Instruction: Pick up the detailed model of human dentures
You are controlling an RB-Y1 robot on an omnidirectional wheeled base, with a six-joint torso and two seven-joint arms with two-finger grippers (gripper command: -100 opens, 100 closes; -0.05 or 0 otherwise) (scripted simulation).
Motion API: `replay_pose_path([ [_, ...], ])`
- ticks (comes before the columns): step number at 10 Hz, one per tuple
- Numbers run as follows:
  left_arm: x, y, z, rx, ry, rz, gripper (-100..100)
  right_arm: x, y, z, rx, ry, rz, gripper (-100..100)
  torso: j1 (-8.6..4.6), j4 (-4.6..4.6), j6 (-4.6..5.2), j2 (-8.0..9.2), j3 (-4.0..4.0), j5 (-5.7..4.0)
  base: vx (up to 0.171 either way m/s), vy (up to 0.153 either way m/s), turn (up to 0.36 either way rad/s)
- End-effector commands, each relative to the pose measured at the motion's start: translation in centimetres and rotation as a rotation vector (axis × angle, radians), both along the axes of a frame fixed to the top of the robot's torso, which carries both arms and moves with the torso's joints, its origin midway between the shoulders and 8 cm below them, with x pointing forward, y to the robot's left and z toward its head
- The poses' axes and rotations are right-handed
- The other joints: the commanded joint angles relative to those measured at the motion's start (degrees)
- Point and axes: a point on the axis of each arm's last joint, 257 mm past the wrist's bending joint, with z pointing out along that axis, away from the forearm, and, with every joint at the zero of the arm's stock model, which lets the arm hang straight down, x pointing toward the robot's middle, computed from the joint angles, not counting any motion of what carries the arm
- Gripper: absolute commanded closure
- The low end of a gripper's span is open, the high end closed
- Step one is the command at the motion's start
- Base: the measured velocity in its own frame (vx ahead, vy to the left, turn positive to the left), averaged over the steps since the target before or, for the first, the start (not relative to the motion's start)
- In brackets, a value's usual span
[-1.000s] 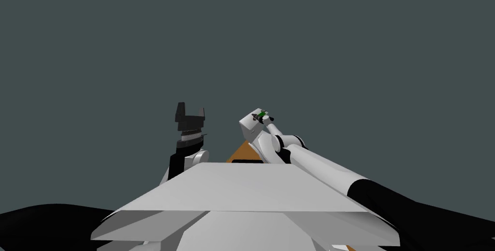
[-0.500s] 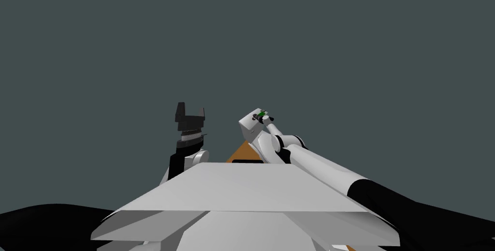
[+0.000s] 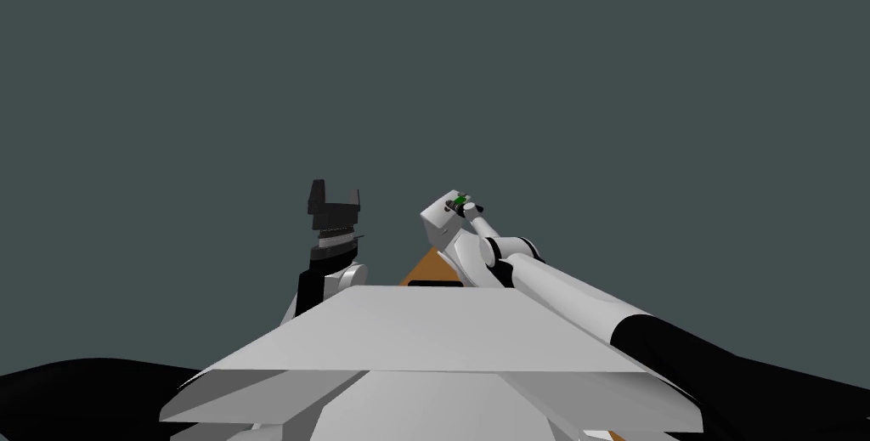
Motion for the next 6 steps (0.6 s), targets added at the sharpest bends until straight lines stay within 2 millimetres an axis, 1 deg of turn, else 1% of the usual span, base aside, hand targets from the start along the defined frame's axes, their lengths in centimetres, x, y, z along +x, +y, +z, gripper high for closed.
replay_pose_path([
  [1, 0.0, 0.0, 0.0, 0.0, 0.0, 0.0, 0, -0.1, -0.5, 0.0, -0.001, 0.0, 0.014, 100, 0.0, 0.0, 0.0, 0.0, 0.0, 0.0, -0.001, 0.055, -0.055],
  [2, 0.0, 0.0, 0.0, 0.0, 0.0, 0.0, 0, -0.2, -1.1, -0.1, -0.011, 0.002, 0.029, 100, -0.05, 0.01, 0.06, 0.0, 0.0, 0.0, 0.008, 0.09, -0.124],
  [3, 0.0, 0.0, 0.0, 0.0, 0.0, 0.0, 0, -0.2, -1.0, 0.1, 0.002, 0.001, 0.026, 100, 0.02, 0.01, 0.08, -0.02, 0.0, 0.04, 0.003, 0.073, -0.07],
  [5, 0.0, 0.0, 0.0, 0.0, 0.0, 0.0, 0, -0.4, -2.1, 0.1, -0.006, 0.002, 0.053, 100, 0.02, 0.01, 0.04, -0.03, 0.0, 0.01, 0.007, 0.086, -0.095],
  [6, 0.0, 0.0, 0.0, 0.0, 0.0, 0.0, 0, -0.6, -2.7, 0.1, -0.012, 0.002, 0.067, 100, 0.05, 0.01, 0.06, -0.02, 0.0, 0.03, 0.008, 0.121, -0.135],
])
